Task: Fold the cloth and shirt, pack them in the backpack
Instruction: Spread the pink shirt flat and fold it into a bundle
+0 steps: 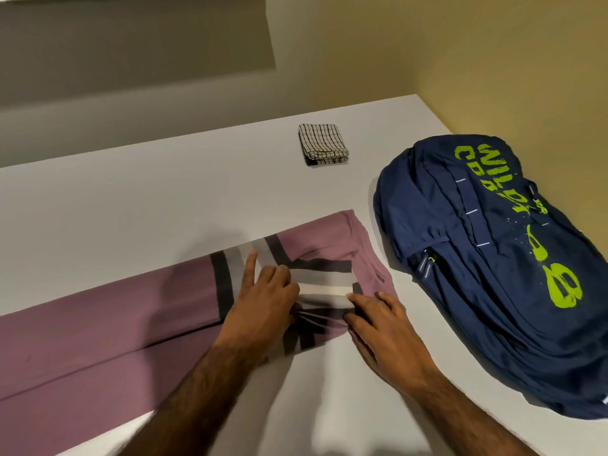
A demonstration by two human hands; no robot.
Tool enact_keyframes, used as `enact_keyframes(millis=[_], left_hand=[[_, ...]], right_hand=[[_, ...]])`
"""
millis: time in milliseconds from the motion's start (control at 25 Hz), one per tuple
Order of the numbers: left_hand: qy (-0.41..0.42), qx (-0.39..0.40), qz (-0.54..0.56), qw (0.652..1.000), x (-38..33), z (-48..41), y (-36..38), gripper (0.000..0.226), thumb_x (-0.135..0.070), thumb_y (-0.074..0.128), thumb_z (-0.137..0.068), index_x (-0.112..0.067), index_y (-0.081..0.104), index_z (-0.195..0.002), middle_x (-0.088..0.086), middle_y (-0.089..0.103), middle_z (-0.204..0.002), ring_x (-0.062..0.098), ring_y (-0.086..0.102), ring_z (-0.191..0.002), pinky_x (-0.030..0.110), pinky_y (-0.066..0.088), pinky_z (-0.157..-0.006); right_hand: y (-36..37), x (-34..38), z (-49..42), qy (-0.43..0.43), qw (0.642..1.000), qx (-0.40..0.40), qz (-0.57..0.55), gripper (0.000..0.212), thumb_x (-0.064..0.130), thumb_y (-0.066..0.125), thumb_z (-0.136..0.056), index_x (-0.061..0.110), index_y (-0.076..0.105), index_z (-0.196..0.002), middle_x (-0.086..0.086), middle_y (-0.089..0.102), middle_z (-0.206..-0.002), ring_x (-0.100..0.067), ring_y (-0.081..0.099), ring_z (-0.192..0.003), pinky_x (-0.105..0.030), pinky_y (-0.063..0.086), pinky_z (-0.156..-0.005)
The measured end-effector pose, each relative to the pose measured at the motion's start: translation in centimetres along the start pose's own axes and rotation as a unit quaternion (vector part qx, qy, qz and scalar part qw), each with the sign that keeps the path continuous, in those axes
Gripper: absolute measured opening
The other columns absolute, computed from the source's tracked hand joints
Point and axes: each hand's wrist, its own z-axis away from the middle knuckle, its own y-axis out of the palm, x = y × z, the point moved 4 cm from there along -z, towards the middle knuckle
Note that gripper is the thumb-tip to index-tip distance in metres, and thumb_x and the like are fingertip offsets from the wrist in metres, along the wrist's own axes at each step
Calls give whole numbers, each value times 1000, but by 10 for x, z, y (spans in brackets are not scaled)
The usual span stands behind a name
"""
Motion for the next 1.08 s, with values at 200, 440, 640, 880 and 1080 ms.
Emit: enact_keyframes(millis=[200,440,640,880,1080], left_hand=[[-8,-33,127,991,5,14,0,13,-28,61,-101,-28,60,-114,-4,64,-124,16,55,-125,46,-5,-128],[-75,-24,336,939,27,40,12,14,-31,63,-98,-37,59,-109,-11,64,-116,10,60,-114,38,47,-111],[-163,-113,408,891,44,18,6,14,-32,60,-100,-27,61,-113,-9,69,-102,5,67,-90,30,61,-84],[-229,-189,314,902,62,-15,6,35,-28,62,-102,-18,57,-135,4,68,-122,14,63,-101,32,55,-89],[-133,-183,161,961,38,-20,23,52,-24,48,-105,-16,37,-156,10,30,-165,28,30,-152,51,27,-123]], right_hand=[[-5,-3,-2,32,999,11,-24,24,17,73,-90,15,71,-114,-9,57,-139,-26,55,-127,-51,35,-113],[-47,-4,-11,114,967,-49,-221,21,30,59,-95,15,73,-101,6,70,-120,-13,59,-124,-33,46,-103],[-51,-12,-64,296,855,-50,-423,5,14,67,-96,20,67,-96,4,70,-88,-15,68,-86,-31,57,-75],[-22,-37,-154,354,899,-24,-256,20,24,64,-99,14,67,-116,0,70,-99,-15,64,-84,-32,53,-77],[-14,16,-155,270,954,-42,-123,22,25,48,-104,18,68,-111,2,69,-105,-16,63,-98,-40,42,-105]])
